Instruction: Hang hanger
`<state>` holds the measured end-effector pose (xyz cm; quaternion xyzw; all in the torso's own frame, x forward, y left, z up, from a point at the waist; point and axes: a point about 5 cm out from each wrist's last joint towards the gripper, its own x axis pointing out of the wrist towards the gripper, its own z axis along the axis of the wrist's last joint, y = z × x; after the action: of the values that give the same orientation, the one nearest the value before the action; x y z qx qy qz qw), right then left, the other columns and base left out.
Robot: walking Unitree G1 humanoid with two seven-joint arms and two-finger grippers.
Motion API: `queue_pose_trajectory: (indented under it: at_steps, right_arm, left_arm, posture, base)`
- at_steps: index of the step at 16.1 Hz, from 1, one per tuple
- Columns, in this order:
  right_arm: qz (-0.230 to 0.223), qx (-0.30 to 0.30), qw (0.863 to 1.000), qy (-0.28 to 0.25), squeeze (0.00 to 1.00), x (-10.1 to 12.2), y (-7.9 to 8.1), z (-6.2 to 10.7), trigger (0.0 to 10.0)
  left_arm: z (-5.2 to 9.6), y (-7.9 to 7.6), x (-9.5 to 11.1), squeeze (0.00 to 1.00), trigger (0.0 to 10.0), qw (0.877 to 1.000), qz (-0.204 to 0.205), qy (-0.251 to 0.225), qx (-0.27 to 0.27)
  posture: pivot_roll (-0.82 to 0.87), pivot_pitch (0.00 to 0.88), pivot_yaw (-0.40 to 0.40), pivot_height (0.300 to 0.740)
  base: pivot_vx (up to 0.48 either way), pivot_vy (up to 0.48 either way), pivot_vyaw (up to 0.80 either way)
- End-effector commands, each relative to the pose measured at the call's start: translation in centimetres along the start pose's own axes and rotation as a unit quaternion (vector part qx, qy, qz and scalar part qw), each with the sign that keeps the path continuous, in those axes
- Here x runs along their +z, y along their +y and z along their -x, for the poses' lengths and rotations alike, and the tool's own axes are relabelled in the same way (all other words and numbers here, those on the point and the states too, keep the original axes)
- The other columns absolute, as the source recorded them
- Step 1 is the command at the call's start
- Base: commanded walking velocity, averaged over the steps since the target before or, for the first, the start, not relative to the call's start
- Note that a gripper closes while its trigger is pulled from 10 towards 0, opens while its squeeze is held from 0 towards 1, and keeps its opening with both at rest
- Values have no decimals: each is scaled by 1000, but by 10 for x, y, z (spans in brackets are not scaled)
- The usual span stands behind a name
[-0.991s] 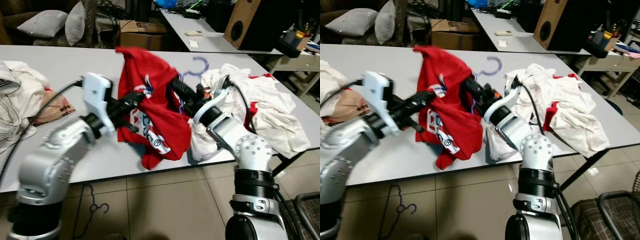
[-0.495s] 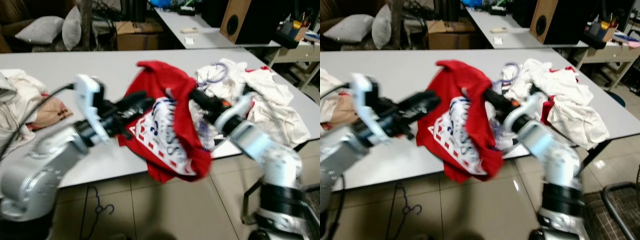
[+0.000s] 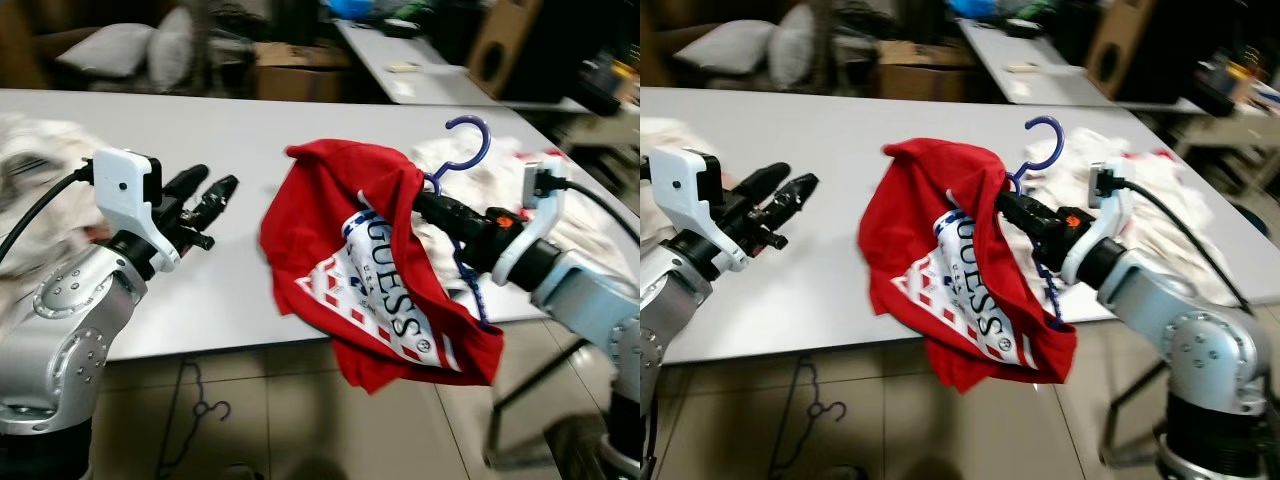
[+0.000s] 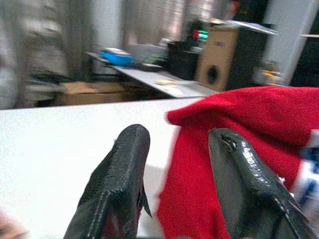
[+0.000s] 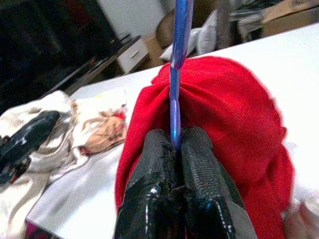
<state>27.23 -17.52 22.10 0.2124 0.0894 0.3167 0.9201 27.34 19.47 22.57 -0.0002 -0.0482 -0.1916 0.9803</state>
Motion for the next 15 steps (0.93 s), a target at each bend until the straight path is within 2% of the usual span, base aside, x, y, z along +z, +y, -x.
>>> queue_pose_trajectory:
  at_steps: [1,4,5,7,9,12,15]
  right_arm:
    - [24,18,999,-11,0,12,4,8,10000]
    - [45,50,998,-5,0,15,11,16,10000]
    - [61,71,995,20,0,7,15,23,10000]
    - [80,87,991,66,0,-9,17,35,10000]
    - [93,53,992,71,0,-14,11,38,10000]
    - [89,18,994,68,0,-25,8,42,10000]
    - [85,8,995,42,0,-37,18,48,10000]
  left_arm:
    - [0,-7,6,0,10000,999,0,-26,-19]
    - [7,-15,-9,0,10000,998,-17,13,-59]
    - [10,-19,-26,0,10000,996,-42,61,-45]
    - [13,-33,-42,0,10000,995,-33,90,-32]
    - [10,-41,-49,0,10000,993,-47,104,-38]
    - [-1,-48,-47,0,10000,993,-48,100,-49]
    - [-10,-47,-46,0,10000,994,-45,91,-40]
  posture:
    - [-99,0,-95,740]
    - [-102,0,-119,740]
    - [-81,0,-123,740]
    - [-72,0,-110,740]
    - [-68,0,-74,740]
    - [-76,0,-30,740]
    - [-96,0,50,740]
  base:
    - [0,0,800]
    - [0,0,800]
    - [0,0,800]
    - [0,0,800]
    - [0,0,800]
    - [0,0,800]
    - [0,0,800]
